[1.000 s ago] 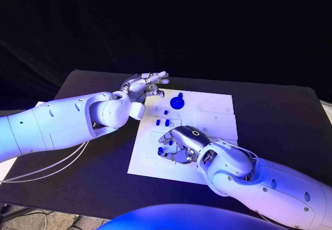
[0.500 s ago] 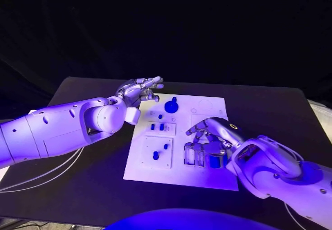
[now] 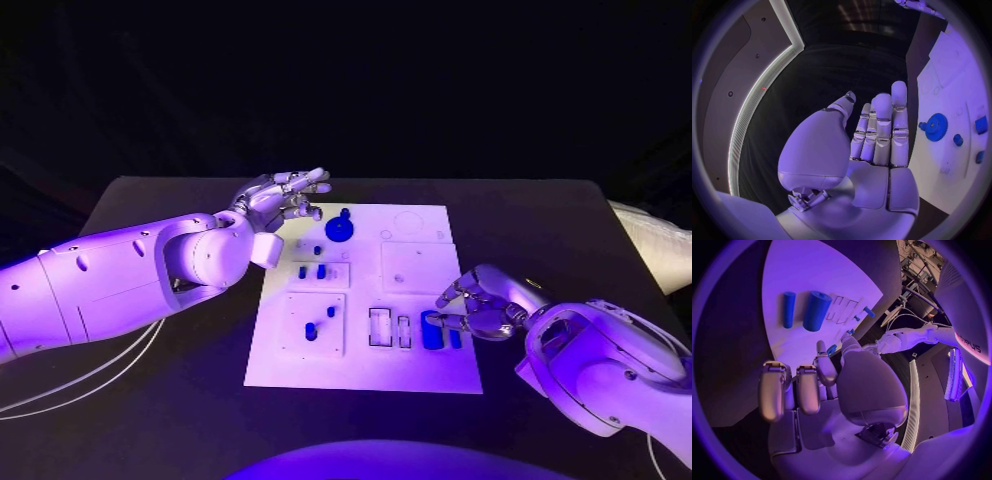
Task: Assemble the parts on the task board
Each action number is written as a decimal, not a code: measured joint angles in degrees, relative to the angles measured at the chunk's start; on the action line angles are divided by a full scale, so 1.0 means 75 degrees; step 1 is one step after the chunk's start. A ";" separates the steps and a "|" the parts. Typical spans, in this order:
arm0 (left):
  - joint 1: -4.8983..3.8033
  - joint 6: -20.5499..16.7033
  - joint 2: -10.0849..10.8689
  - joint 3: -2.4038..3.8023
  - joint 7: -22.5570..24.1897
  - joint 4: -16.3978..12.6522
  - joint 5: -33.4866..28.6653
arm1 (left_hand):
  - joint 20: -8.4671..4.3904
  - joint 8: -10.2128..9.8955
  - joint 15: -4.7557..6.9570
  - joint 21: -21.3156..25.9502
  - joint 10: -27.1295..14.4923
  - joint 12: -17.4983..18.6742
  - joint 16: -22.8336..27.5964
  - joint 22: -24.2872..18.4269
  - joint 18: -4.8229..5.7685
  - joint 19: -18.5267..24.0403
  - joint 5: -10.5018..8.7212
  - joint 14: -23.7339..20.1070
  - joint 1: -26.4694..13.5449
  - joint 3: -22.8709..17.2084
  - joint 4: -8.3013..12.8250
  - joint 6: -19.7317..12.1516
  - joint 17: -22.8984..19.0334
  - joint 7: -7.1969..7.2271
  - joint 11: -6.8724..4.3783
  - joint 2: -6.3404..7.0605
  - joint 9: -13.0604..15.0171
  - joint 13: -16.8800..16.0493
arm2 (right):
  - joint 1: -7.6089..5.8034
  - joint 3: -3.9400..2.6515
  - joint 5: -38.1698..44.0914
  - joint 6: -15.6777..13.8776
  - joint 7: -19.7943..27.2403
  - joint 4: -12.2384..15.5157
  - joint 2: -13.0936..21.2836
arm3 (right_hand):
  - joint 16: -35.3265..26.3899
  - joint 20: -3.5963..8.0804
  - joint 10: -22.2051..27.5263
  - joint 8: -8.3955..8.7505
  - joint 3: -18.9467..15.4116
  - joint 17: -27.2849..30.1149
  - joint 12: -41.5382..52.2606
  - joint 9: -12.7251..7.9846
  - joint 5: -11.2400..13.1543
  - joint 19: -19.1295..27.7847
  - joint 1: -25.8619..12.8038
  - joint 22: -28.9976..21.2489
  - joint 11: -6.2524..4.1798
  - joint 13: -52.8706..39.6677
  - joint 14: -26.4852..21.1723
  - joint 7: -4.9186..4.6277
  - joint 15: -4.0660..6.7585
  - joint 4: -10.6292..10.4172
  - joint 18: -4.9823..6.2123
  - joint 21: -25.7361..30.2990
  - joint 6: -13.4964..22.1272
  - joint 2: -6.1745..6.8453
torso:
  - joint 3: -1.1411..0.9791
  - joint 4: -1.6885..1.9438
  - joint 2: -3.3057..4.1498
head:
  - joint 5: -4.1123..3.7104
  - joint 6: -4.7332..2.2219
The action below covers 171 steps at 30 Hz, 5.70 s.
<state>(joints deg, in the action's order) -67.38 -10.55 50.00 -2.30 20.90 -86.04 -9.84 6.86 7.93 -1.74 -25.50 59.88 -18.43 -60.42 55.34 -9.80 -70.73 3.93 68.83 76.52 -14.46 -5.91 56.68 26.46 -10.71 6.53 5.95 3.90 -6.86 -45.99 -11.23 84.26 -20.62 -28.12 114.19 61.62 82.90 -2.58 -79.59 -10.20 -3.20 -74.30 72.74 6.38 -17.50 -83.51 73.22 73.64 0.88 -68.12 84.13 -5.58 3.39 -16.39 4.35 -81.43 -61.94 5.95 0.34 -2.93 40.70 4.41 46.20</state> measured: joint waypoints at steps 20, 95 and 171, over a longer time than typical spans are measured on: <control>0.0026 0.0026 -0.0001 0.0000 -0.0015 0.0013 0.0001 | 0.0000 0.0000 0.0000 0.0000 0.0000 0.0000 0.0000 0.0001 0.0000 0.0000 0.0000 0.0000 0.0000 -0.0001 0.0000 0.0001 0.0001 0.0000 0.0000 0.0000 0.0000 0.0001 | 0.0120 -0.0004 0.1067 0.0674 -0.0628 -0.0106 -0.0051 | 0.0066 -0.0001 0.0000 -0.0264 -0.0412 -0.0087 0.0049 0.0213 0.0000 0.0001 -0.0144 0.0076 0.0000 -0.0216 0.0000 -0.0010 0.0000 -0.0055 0.0001 -0.0061 0.0064 -0.0204 | 0.0013 -0.0022 0.0001 | -0.0111 0.0013; 0.0037 0.0113 0.0018 0.0000 -0.0094 -0.0041 0.0002 | 0.0000 0.0000 0.0000 0.0000 0.0001 -0.0051 0.0001 -0.0005 0.0000 0.0000 0.0000 0.0000 0.0000 0.0019 0.0022 0.0001 -0.0004 0.0001 0.0000 0.0000 0.0000 -0.0001 | 0.0417 -0.0060 -0.0152 0.0337 -0.0776 -0.0559 -0.1650 | 0.0147 0.0054 -0.0083 -0.0694 -0.1021 -0.0087 -0.0131 0.1061 -0.0639 -0.0053 -0.0550 0.0172 -0.0189 -0.0596 -0.0028 0.0243 0.0082 -0.0030 -0.0113 -0.0149 -0.0107 -0.1101 | 0.0039 0.0004 0.0007 | -0.0008 0.0078; 0.0050 0.0215 0.0103 -0.0002 -0.0136 -0.0029 0.0053 | 0.0000 0.0034 0.0000 0.0000 -0.0026 -0.0088 0.0001 -0.0021 -0.0001 0.0000 0.0000 0.0000 0.0000 0.0061 0.0022 0.0001 -0.0024 0.0001 -0.0027 0.0000 0.0000 -0.0004 | 0.0421 -0.0197 0.1182 0.0202 -0.0794 -0.0086 0.0383 | 0.0088 0.0080 0.0192 -0.0441 -0.0709 -0.0087 -0.0987 0.1600 0.0602 -0.0079 0.0291 0.0173 -0.0109 0.0118 -0.0028 0.0148 0.0106 0.0380 -0.0113 -0.0148 0.0095 -0.0833 | -0.0015 -0.0182 0.0010 | -0.0192 0.0045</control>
<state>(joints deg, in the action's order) -67.01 -8.94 50.77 -2.32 19.88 -86.26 -9.44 6.86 8.18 -1.74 -25.50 59.69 -19.09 -60.41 55.19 -9.81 -70.73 3.93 68.83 76.52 -14.01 -5.75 56.69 26.28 -10.70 6.32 5.96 3.90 -6.88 -42.84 -12.71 93.12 -19.10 -34.08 113.54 64.49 83.56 -1.97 -78.15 -13.50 -8.52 -74.95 65.34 18.38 -12.98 -84.11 75.40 74.93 0.07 -67.24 83.92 -4.47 4.19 -13.53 3.51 -82.55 -61.23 -0.30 0.23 -4.30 40.78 2.97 46.53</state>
